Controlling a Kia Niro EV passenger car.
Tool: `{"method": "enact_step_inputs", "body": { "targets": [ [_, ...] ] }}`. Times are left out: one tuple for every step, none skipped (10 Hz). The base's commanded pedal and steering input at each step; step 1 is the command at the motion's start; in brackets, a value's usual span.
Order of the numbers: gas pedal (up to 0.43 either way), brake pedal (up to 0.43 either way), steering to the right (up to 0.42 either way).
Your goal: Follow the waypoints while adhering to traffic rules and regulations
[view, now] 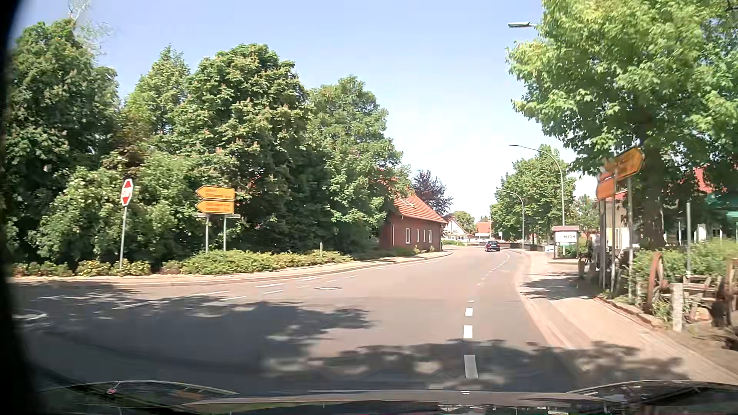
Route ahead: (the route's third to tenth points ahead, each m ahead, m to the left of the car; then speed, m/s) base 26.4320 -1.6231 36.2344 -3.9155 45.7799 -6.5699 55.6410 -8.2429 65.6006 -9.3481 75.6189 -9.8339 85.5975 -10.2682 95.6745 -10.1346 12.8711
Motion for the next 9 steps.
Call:
{"method": "enact_step_inputs", "body": {
  "targets": [
    [0.118, 0.000, 0.079],
    [0.118, 0.000, 0.079],
    [0.118, 0.000, 0.078],
    [0.118, 0.000, 0.077],
    [0.118, 0.000, 0.076],
    [0.130, 0.000, 0.074],
    [0.130, 0.000, 0.071],
    [0.138, 0.000, 0.068],
    [0.138, 0.000, 0.065]
  ]
}}
